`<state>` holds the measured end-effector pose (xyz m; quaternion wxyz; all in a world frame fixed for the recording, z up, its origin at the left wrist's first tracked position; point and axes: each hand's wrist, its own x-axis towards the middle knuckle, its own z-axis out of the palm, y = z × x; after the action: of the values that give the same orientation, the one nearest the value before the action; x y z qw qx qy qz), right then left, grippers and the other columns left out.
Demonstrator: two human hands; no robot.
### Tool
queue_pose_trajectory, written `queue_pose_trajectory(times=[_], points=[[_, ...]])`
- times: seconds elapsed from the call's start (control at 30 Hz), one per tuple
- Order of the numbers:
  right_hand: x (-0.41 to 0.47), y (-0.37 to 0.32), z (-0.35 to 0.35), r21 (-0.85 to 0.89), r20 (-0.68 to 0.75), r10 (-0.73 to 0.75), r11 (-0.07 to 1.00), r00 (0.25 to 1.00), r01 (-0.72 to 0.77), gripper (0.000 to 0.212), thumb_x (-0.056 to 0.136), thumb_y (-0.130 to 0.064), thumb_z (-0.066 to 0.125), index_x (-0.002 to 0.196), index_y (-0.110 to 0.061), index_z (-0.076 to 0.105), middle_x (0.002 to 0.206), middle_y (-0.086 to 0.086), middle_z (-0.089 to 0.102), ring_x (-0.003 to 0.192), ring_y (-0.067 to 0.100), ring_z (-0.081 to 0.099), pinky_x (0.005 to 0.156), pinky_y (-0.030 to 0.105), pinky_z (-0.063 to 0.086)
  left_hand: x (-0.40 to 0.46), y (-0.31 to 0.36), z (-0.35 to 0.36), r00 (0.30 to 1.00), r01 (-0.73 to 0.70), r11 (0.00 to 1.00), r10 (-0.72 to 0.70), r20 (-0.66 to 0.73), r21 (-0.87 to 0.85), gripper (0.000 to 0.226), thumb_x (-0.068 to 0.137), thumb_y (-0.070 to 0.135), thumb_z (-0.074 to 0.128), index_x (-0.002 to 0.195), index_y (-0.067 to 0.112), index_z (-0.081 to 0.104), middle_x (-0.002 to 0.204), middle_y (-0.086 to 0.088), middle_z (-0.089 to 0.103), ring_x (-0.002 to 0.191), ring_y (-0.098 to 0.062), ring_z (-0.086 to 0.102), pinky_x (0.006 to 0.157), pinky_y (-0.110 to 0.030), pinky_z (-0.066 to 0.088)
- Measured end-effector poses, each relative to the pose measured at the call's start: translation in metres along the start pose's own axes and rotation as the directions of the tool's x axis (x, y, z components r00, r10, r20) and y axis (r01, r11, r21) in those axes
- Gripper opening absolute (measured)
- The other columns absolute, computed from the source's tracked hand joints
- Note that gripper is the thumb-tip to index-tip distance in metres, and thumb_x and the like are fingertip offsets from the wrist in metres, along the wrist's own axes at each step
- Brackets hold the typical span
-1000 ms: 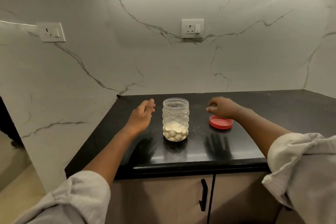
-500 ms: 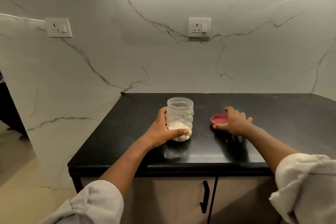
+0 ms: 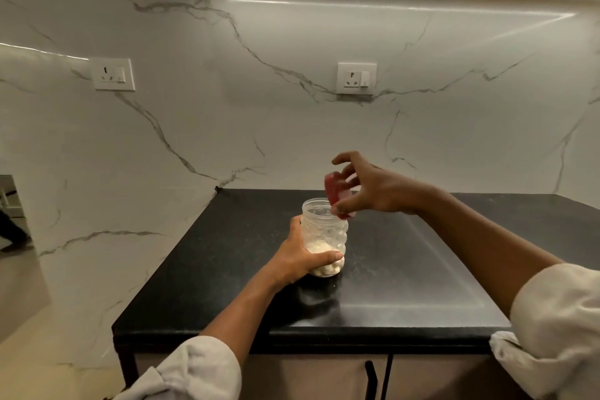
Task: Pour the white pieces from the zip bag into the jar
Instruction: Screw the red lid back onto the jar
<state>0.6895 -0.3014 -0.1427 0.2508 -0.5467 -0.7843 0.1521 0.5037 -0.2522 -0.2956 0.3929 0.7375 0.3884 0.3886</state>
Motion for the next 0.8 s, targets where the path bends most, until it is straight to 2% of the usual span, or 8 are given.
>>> queue_pose_trajectory(times=[0.07,0.17,0.3,0.4,0.47,0.63,0.73,0.8], points=[[0.005,-0.002,0.005,0.064,0.044,0.035,0.997,0.998,-0.038,0.081,0.072,-0.035,0.084,0.136,-0.034,0.035,0.128,-0.001,0.049,0.108,0.018,0.058,0.078,0.026,0.058,0.001,-0.001,0.000,1.000,0.003,1.000,-0.003,0.014,-0.001,0.099,0.057,0.060,0.088,0.129,0.043,0.022,0.125,0.020,0.051,0.115,0.001,0.055,0.099,-0.028,0.048],[0.015,0.000,0.013,0.027,0.052,0.050,0.998,0.997,-0.052,0.065,0.079,-0.037,0.078,0.134,-0.034,0.043,0.125,-0.002,0.050,0.104,0.019,0.057,0.083,0.031,0.058,0.001,0.000,0.000,1.000,0.013,1.000,-0.013,0.025,0.003,0.097,0.057,0.062,0.086,0.127,0.045,0.021,0.124,0.020,0.052,0.113,0.001,0.055,0.096,-0.026,0.049],[0.024,0.001,0.022,-0.028,0.059,0.053,0.998,0.997,-0.052,0.058,0.084,-0.042,0.071,0.135,-0.034,0.046,0.119,-0.002,0.052,0.094,0.013,0.056,0.071,0.019,0.051,-0.001,0.002,-0.001,0.999,0.021,1.000,-0.021,0.035,0.015,0.098,0.060,0.061,0.084,0.131,0.043,0.018,0.125,0.019,0.050,0.115,-0.003,0.053,0.097,-0.027,0.047],[0.026,0.000,0.029,-0.072,0.048,0.039,0.997,0.998,-0.035,0.059,0.084,-0.047,0.068,0.137,-0.036,0.045,0.118,-0.002,0.054,0.096,0.012,0.056,0.070,0.017,0.045,-0.001,0.003,-0.002,0.999,0.023,1.000,-0.024,0.035,0.021,0.096,0.062,0.061,0.083,0.130,0.043,0.018,0.125,0.018,0.049,0.116,-0.004,0.052,0.095,-0.025,0.045],[0.027,0.001,0.034,-0.092,0.032,0.029,0.995,0.999,-0.026,0.061,0.083,-0.050,0.068,0.137,-0.037,0.043,0.121,-0.001,0.049,0.103,0.016,0.053,0.076,0.020,0.046,-0.002,0.004,-0.002,0.999,0.025,0.999,-0.025,0.029,0.027,0.096,0.062,0.061,0.083,0.130,0.042,0.018,0.124,0.019,0.049,0.115,-0.003,0.052,0.092,-0.022,0.045],[0.028,0.006,0.043,-0.174,0.016,0.041,0.984,0.999,-0.038,0.061,0.080,-0.058,0.066,0.135,-0.047,0.040,0.122,-0.003,0.037,0.117,0.021,0.036,0.099,0.041,0.042,-0.004,0.005,-0.001,1.000,0.015,0.999,-0.016,0.001,0.029,0.094,0.064,0.059,0.083,0.132,0.038,0.021,0.122,0.019,0.050,0.112,-0.003,0.053,0.086,-0.018,0.045],[0.026,0.009,0.054,-0.273,-0.012,0.028,0.961,1.000,-0.030,0.055,0.083,-0.063,0.057,0.133,-0.053,0.038,0.123,-0.004,0.031,0.118,0.020,0.026,0.102,0.043,0.033,-0.005,0.005,-0.001,1.000,0.018,0.999,-0.018,0.005,0.031,0.096,0.065,0.057,0.082,0.135,0.035,0.021,0.126,0.013,0.050,0.115,-0.007,0.052,0.090,-0.023,0.046],[0.023,0.012,0.065,-0.362,-0.071,-0.016,0.932,0.997,-0.010,0.057,0.086,-0.063,0.050,0.139,-0.051,0.034,0.126,-0.001,0.032,0.119,0.022,0.027,0.103,0.041,0.031,-0.005,0.004,0.000,1.000,0.023,0.999,-0.023,0.003,0.022,0.095,0.066,0.055,0.082,0.136,0.033,0.022,0.128,0.010,0.050,0.116,-0.010,0.052,0.090,-0.024,0.046]])
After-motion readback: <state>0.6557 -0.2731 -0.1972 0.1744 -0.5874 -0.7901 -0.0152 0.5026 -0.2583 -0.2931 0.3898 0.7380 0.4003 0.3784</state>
